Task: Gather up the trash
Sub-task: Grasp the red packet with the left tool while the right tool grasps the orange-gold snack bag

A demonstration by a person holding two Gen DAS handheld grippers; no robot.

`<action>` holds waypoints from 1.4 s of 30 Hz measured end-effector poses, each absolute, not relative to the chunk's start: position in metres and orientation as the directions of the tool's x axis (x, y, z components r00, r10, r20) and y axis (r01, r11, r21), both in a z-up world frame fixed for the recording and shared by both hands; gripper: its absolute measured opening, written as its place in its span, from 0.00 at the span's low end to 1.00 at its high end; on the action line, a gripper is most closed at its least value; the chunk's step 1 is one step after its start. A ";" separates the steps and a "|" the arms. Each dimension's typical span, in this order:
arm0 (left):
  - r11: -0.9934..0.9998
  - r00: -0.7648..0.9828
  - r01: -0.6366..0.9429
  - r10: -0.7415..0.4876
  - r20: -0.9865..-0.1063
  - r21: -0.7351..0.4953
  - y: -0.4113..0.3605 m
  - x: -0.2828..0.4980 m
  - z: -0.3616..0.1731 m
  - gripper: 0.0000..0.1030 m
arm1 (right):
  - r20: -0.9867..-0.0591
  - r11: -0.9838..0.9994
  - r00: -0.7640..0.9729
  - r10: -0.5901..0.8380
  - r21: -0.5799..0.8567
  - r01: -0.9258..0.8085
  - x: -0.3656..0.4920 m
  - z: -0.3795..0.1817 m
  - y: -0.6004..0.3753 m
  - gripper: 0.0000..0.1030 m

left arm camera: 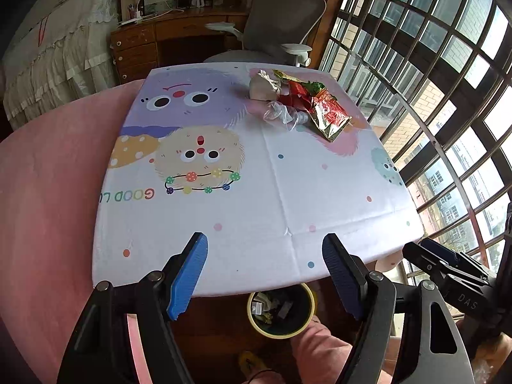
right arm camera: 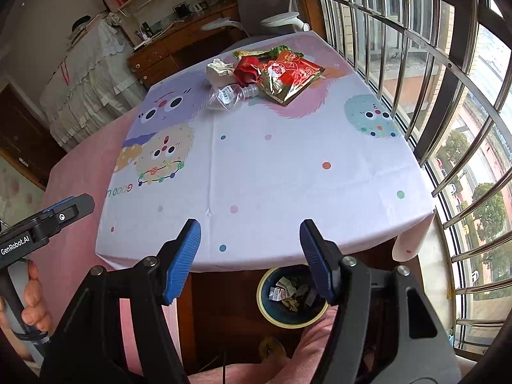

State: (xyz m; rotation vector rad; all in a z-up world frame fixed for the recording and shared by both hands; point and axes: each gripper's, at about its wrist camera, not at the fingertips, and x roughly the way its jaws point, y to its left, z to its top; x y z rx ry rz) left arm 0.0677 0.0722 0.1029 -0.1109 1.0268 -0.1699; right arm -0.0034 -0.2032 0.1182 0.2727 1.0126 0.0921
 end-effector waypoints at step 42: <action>0.972 0.142 -0.103 -0.197 -0.970 -0.212 -0.085 0.583 -0.053 0.42 | -0.846 0.899 0.360 0.393 0.435 0.043 0.400 -0.008 -0.354 0.65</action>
